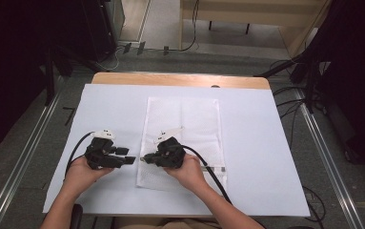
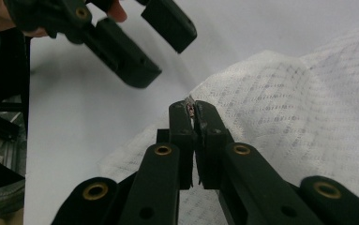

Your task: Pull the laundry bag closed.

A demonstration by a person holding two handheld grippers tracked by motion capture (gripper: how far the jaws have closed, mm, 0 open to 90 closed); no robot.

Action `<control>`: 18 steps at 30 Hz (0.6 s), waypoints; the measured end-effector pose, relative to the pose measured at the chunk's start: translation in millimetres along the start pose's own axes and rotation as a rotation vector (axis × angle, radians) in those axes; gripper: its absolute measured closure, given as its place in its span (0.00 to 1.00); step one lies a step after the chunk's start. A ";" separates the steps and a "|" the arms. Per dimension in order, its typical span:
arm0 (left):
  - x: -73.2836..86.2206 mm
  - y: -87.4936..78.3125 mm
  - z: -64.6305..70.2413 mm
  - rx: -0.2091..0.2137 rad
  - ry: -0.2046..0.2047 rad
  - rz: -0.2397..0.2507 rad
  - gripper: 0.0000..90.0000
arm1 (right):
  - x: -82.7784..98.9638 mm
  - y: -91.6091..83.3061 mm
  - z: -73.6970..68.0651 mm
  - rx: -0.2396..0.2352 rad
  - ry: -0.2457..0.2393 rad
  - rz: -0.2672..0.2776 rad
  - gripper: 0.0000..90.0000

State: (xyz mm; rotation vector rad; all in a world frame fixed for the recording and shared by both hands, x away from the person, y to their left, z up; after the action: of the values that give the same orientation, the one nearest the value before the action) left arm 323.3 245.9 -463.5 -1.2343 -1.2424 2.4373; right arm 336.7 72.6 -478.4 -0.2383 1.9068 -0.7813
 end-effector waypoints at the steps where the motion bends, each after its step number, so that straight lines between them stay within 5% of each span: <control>1: 0.5 1.9 1.0 0.007 0.005 -0.014 0.53 | -0.6 -0.3 -0.4 0.000 -0.002 0.001 0.98; 12: -1.1 17.6 11.5 0.078 0.021 -0.069 0.63 | -8.2 -2.8 -2.7 -0.002 -0.015 0.021 0.98; 18: -1.6 25.7 11.1 0.070 0.000 -0.115 0.88 | -7.2 0.2 -3.1 -0.008 -0.014 0.012 0.98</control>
State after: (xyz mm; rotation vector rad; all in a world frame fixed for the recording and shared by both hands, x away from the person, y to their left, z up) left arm 322.1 221.7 -477.6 -1.1134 -1.1820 2.3776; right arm 337.4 77.6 -472.4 -0.2363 1.8967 -0.7623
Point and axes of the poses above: each handheld gripper's, and its own axes: y roughly forward along the jaws, x roughly out of its underside, z roughly to its right, the point moved 5 cm from there along y, roughly forward along the jaws, and after that the axes turned 4 degrees about x, right-handed, at the moved point
